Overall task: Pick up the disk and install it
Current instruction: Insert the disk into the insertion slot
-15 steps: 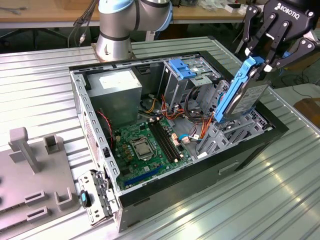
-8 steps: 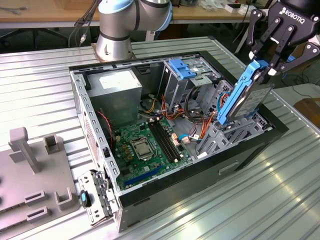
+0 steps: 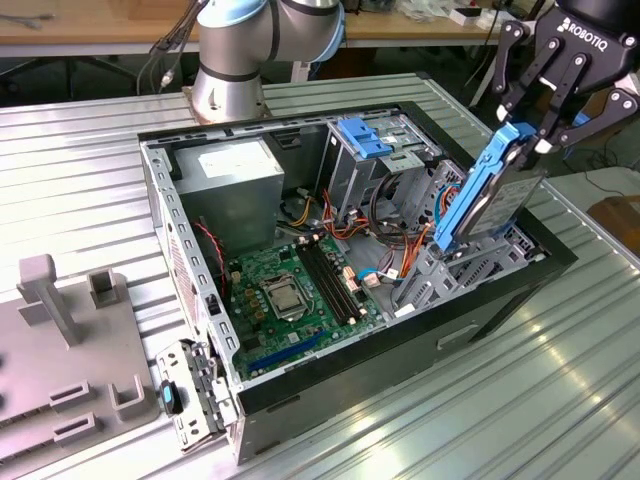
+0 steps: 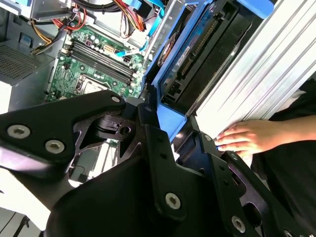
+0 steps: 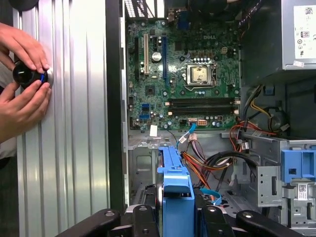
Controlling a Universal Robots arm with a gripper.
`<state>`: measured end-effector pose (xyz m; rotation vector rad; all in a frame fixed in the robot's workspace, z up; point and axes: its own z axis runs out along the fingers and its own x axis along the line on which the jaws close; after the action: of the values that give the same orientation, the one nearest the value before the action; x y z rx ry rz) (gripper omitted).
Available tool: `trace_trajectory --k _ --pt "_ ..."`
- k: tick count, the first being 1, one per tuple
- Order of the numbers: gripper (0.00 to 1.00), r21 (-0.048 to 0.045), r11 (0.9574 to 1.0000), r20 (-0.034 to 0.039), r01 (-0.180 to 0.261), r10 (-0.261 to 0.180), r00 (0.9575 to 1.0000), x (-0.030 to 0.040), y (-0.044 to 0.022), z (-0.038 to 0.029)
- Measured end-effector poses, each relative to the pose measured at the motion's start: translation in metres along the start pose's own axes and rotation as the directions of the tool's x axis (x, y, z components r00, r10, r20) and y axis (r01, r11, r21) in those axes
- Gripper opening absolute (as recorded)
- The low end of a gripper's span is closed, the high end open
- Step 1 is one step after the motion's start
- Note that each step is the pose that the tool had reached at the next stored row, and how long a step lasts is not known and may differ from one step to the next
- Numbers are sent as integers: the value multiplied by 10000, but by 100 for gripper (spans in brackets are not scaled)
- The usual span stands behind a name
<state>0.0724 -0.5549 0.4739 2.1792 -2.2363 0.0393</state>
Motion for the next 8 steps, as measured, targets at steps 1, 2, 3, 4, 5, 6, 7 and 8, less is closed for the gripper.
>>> trace_trajectory --k 1,2,3,4,5,6,7,8 --pt "37 0 10000 -1 0 0 10000 0 0 6" --pt "37 0 10000 -1 6 -6 10000 0 -2 12" --pt "37 1 10000 -1 19 -19 10000 -1 -4 17" --pt "37 1 10000 0 41 -41 10000 -1 -6 23" --pt "37 2 10000 -1 54 -54 10000 -1 -13 30" --pt "37 2 10000 0 55 -55 10000 -1 -19 35" --pt "37 2 10000 0 55 -55 10000 -2 -19 40" --pt "37 2 10000 0 57 -57 10000 -2 -19 44"
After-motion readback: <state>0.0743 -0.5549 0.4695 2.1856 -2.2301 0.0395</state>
